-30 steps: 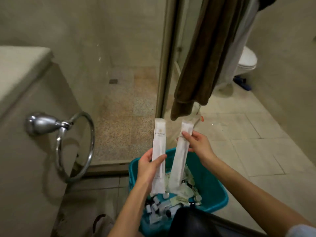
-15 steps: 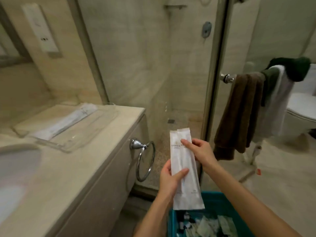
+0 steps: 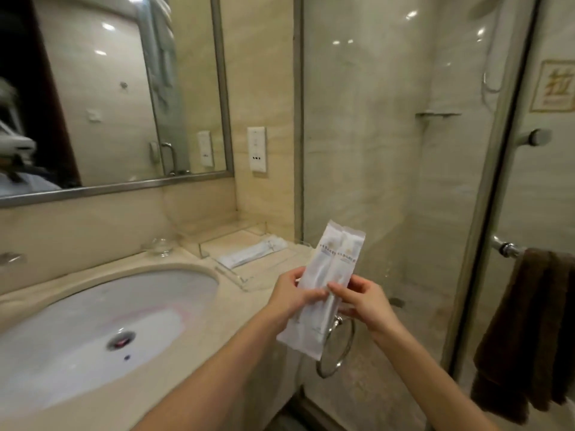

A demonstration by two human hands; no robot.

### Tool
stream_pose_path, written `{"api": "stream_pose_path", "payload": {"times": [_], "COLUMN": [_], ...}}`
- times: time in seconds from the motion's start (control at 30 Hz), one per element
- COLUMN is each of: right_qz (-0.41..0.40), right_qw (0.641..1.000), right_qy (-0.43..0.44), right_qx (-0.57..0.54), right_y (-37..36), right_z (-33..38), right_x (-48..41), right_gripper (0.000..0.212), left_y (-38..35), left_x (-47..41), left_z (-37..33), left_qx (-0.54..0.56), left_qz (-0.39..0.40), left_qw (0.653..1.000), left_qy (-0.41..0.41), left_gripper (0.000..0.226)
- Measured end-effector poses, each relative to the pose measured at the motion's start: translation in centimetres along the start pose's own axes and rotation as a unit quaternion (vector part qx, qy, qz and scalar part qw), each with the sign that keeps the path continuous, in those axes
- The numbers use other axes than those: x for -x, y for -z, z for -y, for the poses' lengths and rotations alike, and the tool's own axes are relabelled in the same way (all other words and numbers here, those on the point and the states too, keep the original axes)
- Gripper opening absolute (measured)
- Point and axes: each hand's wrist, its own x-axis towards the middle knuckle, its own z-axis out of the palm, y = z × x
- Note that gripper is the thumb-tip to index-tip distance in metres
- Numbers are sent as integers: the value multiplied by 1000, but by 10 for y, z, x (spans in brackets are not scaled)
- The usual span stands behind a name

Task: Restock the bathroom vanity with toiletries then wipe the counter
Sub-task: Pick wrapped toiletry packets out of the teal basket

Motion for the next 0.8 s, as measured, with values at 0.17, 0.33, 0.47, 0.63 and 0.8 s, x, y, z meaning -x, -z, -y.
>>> {"api": "stream_pose_path", "payload": {"times": [0.17,0.33,0.47,0.63,0.8], "right_qz": [63,80,62,81,108], "right_qw": [997,996,997,983,954], "right_qy": [-32,-36,-25,-10,6], "right_qx": [14,17,47,165,281], "right_y": [-47,-81,-95,-98,-86], "right_z": [10,22,22,12,-12], "right_x": [-35,-99,-164,-241,-296], "right_gripper": [20,18,44,35,22], "left_y": [64,133,166,181,175], "left_x": [-13,-49,-89,-154,-203], "left_z": [-12,-11,-10,-4,17], "left_qx": [-52,-163,-249,-306,-348], "left_qz": [-31,-81,-63,-64,-68], "left_qw": [998,983,966,950,935], "left_qy": [-13,-17,-7,-2,12], "left_gripper": [46,41,45,45,48]}}
